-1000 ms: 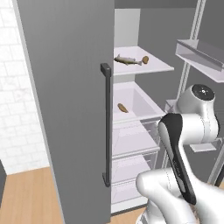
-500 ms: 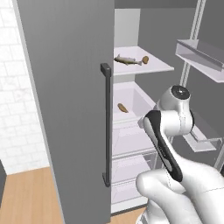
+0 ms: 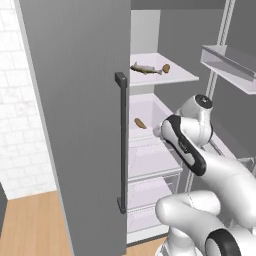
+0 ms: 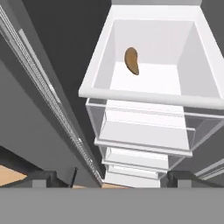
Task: Place one sweet potato and one fish in each tupperware on the nearby counter, to pack two identical lunches.
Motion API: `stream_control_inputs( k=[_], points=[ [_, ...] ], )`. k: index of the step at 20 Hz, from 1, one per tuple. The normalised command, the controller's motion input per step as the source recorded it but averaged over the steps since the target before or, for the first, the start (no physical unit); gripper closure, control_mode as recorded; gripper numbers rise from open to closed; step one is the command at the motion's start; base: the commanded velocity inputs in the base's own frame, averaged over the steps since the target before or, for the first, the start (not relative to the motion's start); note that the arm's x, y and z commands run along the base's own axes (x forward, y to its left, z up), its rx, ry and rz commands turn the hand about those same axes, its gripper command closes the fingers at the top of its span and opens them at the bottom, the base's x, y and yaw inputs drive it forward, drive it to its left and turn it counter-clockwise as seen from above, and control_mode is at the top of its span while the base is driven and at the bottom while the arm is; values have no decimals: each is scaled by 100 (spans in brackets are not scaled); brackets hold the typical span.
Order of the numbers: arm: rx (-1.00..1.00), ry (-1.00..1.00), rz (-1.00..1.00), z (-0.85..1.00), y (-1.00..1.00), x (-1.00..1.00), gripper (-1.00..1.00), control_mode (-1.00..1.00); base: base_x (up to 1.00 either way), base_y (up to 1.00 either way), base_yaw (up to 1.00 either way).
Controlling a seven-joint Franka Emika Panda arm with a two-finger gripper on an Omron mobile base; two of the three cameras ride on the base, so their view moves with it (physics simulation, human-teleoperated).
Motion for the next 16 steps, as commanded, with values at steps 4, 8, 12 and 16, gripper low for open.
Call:
stream_control_inputs(
  k=[4,8,12,16],
  points=[
    [0,0,0,-31,0,53,-100,-100,0,0,0],
    [0,0,0,-27,4,63,-100,-100,0,0,0],
    [0,0,1,-14,0,54,-100,-100,0,0,0],
    [0,0,2,-12,0,53,-100,-100,0,0,0]
  ],
)
